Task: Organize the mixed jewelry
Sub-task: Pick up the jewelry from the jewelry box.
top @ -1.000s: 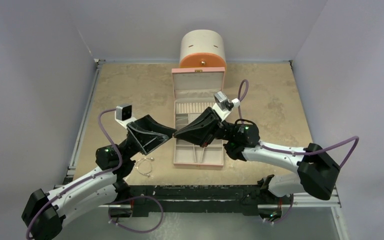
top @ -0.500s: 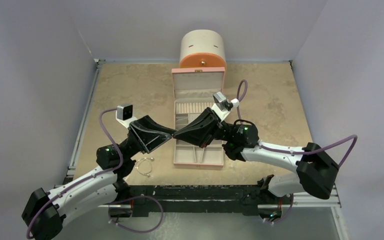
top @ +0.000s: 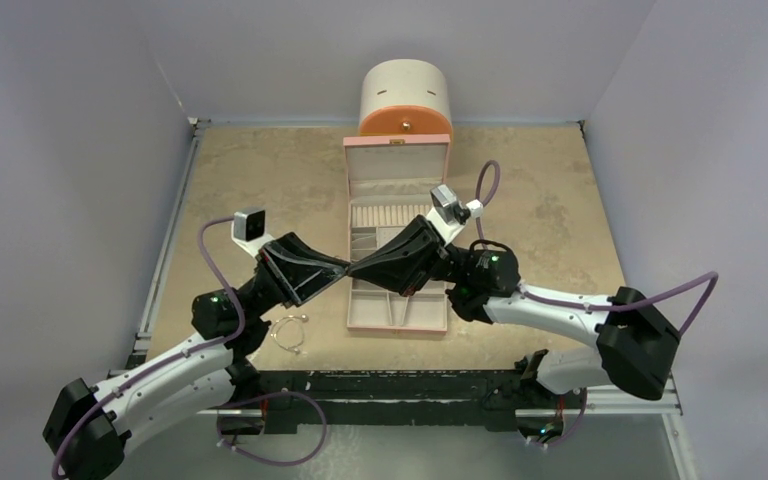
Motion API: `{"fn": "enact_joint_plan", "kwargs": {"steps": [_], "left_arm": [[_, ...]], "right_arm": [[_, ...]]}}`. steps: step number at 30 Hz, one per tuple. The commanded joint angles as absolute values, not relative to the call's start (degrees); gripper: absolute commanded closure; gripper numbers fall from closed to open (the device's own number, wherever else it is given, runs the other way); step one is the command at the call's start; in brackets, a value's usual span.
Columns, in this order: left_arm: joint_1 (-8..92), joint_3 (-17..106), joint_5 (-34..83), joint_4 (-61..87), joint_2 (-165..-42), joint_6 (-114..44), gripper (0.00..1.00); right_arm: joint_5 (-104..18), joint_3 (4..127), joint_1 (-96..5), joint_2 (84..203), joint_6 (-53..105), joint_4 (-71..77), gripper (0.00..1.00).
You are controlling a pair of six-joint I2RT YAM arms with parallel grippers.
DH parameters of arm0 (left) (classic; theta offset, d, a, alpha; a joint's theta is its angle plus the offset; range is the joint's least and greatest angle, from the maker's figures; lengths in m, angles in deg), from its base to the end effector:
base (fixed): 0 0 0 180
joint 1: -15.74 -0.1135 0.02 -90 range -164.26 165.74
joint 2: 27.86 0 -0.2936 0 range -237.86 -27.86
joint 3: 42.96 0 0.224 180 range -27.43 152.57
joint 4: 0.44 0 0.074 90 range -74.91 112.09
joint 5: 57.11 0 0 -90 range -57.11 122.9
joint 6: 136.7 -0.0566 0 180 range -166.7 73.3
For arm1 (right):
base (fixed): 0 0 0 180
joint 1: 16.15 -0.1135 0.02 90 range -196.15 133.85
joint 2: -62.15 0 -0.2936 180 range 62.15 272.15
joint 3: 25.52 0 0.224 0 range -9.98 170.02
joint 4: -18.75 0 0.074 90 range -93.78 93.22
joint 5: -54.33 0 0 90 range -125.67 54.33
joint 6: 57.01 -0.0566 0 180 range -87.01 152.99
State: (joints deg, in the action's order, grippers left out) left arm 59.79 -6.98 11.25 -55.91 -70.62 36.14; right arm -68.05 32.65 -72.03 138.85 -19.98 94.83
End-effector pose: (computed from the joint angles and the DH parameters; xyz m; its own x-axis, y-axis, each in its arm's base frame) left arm 0.0649 -0.0918 0.3815 -0.7476 -0.5600 -0.3571 0.6380 -0.4560 -0.6205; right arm 0.1040 0.2076 0.4308 -0.4018 0.6090 -0.6839 -0.8960 -0.4157 0.1562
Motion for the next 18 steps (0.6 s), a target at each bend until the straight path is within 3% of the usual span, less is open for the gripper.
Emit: {"fn": "enact_joint_plan", "kwargs": {"steps": [1, 4, 8, 18], "left_arm": [[60.27, -5.67, 9.81, -58.12, -69.78, 35.03, 0.83], [60.28, -5.65, 9.85, -58.04, -69.69, 34.8, 0.91], [60.23, -5.48, 9.85, -57.73, -69.69, 34.72, 0.91], [60.24, -5.55, 10.82, -55.48, -68.65, 33.38, 0.63]], "right_arm": [[-64.96, 32.83, -72.0, 136.15, -16.82, 98.48, 1.0], [-64.85, 32.93, -72.26, 135.38, -15.5, 96.21, 1.0], [-64.94, 33.23, -72.81, 134.14, -13.51, 92.34, 1.0], [-65.91, 33.99, -73.46, 133.86, -12.73, 90.0, 1.0]]}}
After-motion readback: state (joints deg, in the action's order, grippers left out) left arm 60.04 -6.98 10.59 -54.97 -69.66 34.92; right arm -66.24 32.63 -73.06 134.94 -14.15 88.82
